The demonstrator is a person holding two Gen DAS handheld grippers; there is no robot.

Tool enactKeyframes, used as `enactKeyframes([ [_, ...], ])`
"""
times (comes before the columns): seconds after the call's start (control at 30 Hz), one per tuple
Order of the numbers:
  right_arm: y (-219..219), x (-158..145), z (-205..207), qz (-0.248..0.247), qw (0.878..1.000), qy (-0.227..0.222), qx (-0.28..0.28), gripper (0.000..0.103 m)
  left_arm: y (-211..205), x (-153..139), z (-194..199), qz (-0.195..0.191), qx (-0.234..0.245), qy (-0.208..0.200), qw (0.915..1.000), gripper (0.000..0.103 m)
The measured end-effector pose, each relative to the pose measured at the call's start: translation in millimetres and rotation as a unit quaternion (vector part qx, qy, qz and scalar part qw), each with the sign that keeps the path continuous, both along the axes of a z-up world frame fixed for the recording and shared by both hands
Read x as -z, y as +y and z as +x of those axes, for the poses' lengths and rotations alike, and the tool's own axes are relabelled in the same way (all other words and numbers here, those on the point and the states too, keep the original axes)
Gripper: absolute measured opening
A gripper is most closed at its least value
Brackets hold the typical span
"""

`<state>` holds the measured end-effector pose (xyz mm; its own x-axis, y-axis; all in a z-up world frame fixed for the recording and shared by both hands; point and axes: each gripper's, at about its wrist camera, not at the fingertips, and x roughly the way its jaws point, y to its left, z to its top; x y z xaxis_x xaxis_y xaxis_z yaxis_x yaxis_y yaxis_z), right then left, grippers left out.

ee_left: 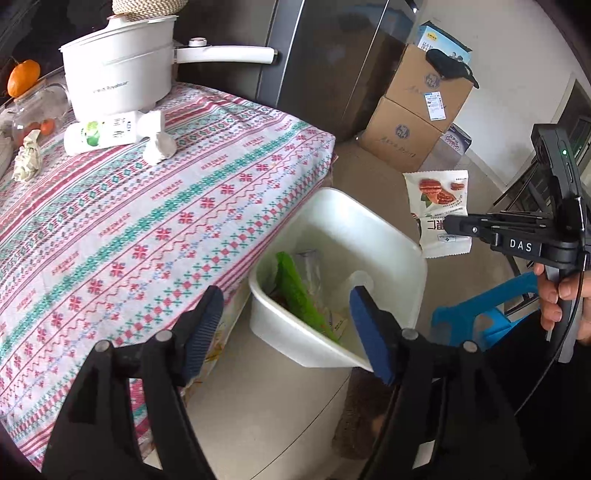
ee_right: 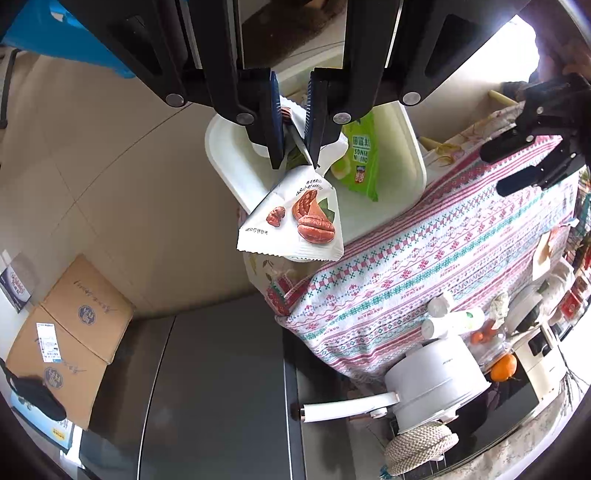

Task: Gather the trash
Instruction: 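Carry the bag and pouch over the white bin and release both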

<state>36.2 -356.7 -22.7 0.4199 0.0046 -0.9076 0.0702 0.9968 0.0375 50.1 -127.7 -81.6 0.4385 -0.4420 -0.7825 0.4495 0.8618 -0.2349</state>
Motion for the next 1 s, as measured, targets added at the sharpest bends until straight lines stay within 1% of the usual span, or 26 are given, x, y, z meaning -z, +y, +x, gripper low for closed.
enactKeyframes([
  [0.1, 5, 5, 2, -0.006, 1.0, 0.01, -0.009, 0.012, 17, -3, 1, 0.006, -0.014, 0.001, 0.9999, 0.077],
  [0.17, 9, 9, 4, -0.009, 1.0, 0.017, -0.014, 0.012, 28, -5, 0, 0.006, -0.023, 0.003, 0.9997, 0.08],
  [0.27, 16, 13, 7, -0.012, 0.999, 0.025, -0.02, 0.013, 41, -6, 0, 0.003, -0.035, 0.003, 0.9994, 0.082],
  [0.37, 19, 17, 10, -0.009, 0.999, 0.033, -0.02, 0.019, 53, -8, 0, 0.002, -0.049, 0.002, 0.9988, 0.083],
  [0.4, 20, 18, 11, -0.008, 0.999, 0.034, -0.017, 0.024, 57, -8, 0, 0.003, -0.055, 0.001, 0.9985, 0.083],
  [0.47, 21, 18, 13, -0.007, 0.999, 0.035, -0.014, 0.037, 63, -7, 0, 0.007, -0.064, 0.0, 0.9979, 0.084],
  [0.5, 22, 17, 13, -0.008, 0.999, 0.032, -0.013, 0.048, 65, -7, 1, 0.008, -0.067, -0.001, 0.9977, 0.084],
  [0.53, 23, 15, 14, -0.01, 1.0, 0.028, -0.012, 0.055, 68, -8, 1, 0.009, -0.069, -0.001, 0.9976, 0.084],
  [0.63, 28, 10, 16, -0.006, 1.0, 0.017, -0.014, 0.057, 74, -10, 3, 0.011, -0.076, -0.003, 0.9971, 0.085],
  [0.9, 43, 6, 25, 0.005, 1.0, 0.009, -0.021, 0.058, 90, -15, 7, 0.016, -0.093, -0.008, 0.9955, 0.086],
  [1.0, 50, 4, 29, 0.012, 1.0, 0.006, -0.027, 0.059, 99, -18, 8, 0.022, -0.1, -0.012, 0.9947, 0.089],
])
